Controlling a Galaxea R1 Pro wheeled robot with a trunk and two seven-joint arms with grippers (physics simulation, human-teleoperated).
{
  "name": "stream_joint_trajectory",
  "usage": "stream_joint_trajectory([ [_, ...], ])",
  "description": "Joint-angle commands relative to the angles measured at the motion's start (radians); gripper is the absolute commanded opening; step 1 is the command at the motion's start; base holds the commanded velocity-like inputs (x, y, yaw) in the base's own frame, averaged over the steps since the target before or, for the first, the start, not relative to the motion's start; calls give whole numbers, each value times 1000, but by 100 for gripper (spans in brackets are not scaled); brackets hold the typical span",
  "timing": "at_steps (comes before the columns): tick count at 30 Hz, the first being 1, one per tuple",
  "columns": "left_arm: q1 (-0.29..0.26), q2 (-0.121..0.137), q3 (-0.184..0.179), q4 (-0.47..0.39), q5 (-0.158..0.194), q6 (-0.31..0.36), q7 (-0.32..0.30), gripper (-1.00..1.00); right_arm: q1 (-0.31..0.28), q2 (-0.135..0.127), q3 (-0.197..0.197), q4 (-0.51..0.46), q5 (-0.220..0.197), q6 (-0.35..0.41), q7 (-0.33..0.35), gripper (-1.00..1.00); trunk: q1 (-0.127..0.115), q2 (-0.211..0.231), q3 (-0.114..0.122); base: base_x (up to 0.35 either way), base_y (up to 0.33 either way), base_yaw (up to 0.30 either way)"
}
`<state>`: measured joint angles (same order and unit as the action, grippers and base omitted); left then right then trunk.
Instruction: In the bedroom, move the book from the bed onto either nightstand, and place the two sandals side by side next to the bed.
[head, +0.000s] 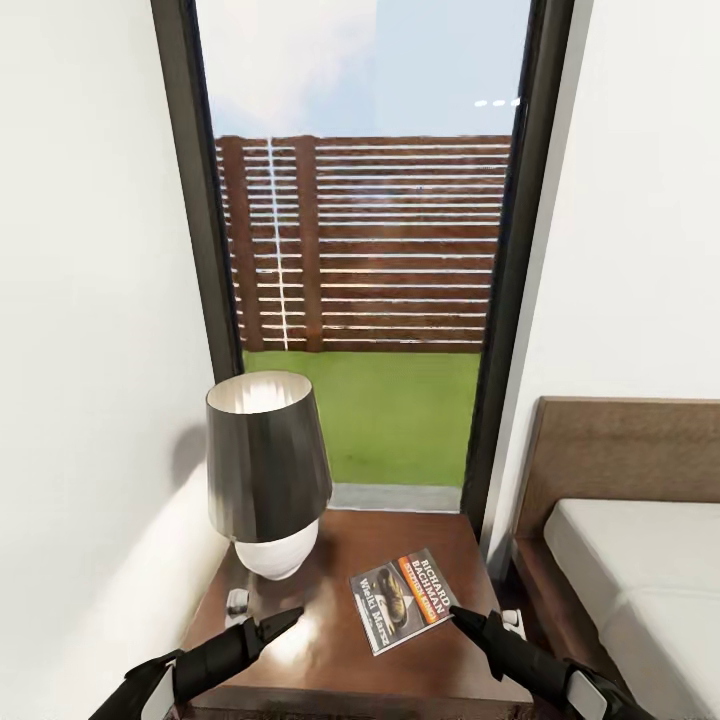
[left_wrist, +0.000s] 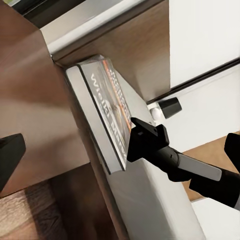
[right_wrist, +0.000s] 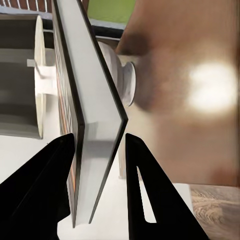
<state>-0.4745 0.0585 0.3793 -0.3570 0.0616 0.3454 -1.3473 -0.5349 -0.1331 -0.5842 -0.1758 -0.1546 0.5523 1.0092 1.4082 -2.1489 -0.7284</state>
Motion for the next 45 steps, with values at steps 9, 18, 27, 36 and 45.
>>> stream_joint_trajectory([
  [9, 0, 0, 1, 1, 0, 10, -3, 100, 0, 0, 3, 0, -11, 9, -1, -100, 34, -64, -29, 0, 0, 0],
  [18, 0, 0, 2, 1, 0, 10, -4, 100, 0, 0, 3, 0, -11, 9, -1, -100, 46, -85, -39, 0, 0, 0],
  [27, 0, -2, 1, 0, -2, 10, -4, 100, 0, 0, 3, -1, -11, 9, -1, -100, 46, -85, -39, 139, 0, 0],
  [36, 0, -2, 0, 0, -3, 10, -3, 100, 0, 0, 3, 0, -11, 9, -1, -100, 46, -85, -39, 172, 0, 0],
  [45, 0, -2, 0, 0, -3, 10, -3, 100, 0, 0, 3, -1, -11, 9, 0, -100, 46, -85, -39, 88, 0, 0],
])
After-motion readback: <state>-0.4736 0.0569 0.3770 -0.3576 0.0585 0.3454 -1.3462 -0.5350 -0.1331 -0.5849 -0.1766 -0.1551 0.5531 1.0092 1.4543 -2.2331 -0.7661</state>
